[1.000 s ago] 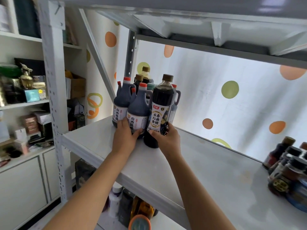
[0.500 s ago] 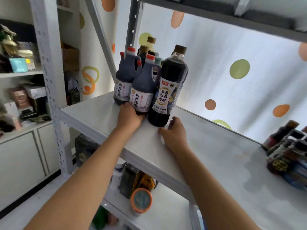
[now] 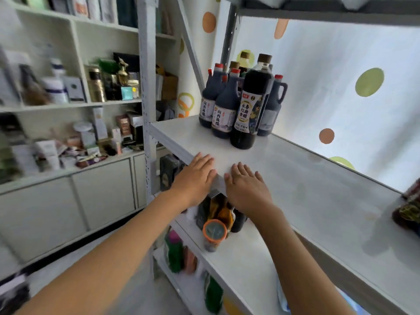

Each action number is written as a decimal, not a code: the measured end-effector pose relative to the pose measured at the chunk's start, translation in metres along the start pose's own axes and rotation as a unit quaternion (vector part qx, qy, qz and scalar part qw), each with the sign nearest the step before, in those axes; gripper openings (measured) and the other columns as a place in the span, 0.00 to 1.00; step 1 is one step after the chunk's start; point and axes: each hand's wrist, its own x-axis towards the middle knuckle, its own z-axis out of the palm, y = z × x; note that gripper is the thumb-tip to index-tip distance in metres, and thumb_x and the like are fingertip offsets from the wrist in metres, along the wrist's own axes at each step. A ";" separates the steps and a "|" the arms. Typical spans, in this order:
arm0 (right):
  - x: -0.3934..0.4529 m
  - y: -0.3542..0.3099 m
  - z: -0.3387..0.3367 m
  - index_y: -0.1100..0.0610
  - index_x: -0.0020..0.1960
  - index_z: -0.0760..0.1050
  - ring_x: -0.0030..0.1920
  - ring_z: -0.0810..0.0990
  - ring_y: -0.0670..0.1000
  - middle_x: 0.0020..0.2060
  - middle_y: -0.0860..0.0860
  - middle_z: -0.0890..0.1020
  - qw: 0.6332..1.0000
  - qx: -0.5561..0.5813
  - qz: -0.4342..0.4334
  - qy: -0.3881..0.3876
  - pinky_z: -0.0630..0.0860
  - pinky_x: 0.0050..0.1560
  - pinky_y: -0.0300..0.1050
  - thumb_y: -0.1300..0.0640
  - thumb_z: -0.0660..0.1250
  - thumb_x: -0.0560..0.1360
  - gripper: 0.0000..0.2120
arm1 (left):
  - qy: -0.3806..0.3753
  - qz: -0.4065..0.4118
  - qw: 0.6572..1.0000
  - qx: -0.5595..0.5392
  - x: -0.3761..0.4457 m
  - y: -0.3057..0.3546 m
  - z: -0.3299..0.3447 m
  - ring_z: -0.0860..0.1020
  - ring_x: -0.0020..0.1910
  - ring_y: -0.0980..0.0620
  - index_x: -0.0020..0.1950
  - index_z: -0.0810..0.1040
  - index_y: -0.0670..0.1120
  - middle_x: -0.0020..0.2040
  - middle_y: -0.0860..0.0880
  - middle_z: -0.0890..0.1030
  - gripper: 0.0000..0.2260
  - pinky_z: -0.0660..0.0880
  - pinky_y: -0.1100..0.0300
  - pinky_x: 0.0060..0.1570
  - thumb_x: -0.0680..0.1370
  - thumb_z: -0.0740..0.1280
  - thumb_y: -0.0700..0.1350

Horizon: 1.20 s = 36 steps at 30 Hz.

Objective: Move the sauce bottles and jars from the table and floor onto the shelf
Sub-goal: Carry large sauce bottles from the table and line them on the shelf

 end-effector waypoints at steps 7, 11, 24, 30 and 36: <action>-0.111 -0.030 0.069 0.60 0.80 0.51 0.80 0.47 0.53 0.80 0.55 0.54 0.976 0.065 -0.134 0.161 0.37 0.79 0.54 0.49 0.35 0.81 0.31 | 0.027 -0.082 0.989 0.121 -0.137 0.026 0.003 0.37 0.77 0.54 0.79 0.39 0.47 0.80 0.51 0.40 0.25 0.42 0.53 0.77 0.85 0.43 0.52; -0.142 -0.068 0.096 0.59 0.81 0.47 0.80 0.41 0.51 0.80 0.55 0.49 0.965 0.085 -0.219 0.119 0.33 0.78 0.53 0.49 0.33 0.81 0.31 | 0.054 -0.162 0.977 0.127 -0.215 0.026 -0.009 0.38 0.78 0.53 0.79 0.40 0.46 0.80 0.50 0.41 0.25 0.41 0.55 0.77 0.85 0.44 0.50; -0.318 -0.237 0.136 0.60 0.80 0.53 0.81 0.45 0.50 0.80 0.55 0.56 0.872 0.152 -0.464 0.018 0.32 0.76 0.47 0.46 0.35 0.80 0.33 | 0.236 -0.409 0.873 0.123 -0.501 -0.007 -0.044 0.45 0.79 0.49 0.79 0.53 0.41 0.79 0.45 0.55 0.24 0.44 0.51 0.77 0.84 0.51 0.45; -0.435 -0.311 0.149 0.59 0.80 0.53 0.81 0.45 0.50 0.80 0.54 0.54 0.816 0.163 -0.554 -0.026 0.34 0.78 0.48 0.50 0.42 0.84 0.27 | 0.280 -0.516 0.804 0.092 -0.644 0.011 -0.053 0.43 0.79 0.52 0.79 0.51 0.42 0.80 0.47 0.52 0.24 0.43 0.54 0.77 0.84 0.50 0.46; -0.596 -0.382 0.173 0.59 0.80 0.54 0.81 0.46 0.49 0.80 0.54 0.55 0.727 0.176 -0.659 -0.075 0.36 0.79 0.48 0.52 0.47 0.86 0.25 | 0.368 -0.631 0.682 -0.023 -0.833 0.044 -0.047 0.47 0.79 0.52 0.79 0.53 0.43 0.80 0.47 0.53 0.23 0.48 0.54 0.77 0.84 0.53 0.44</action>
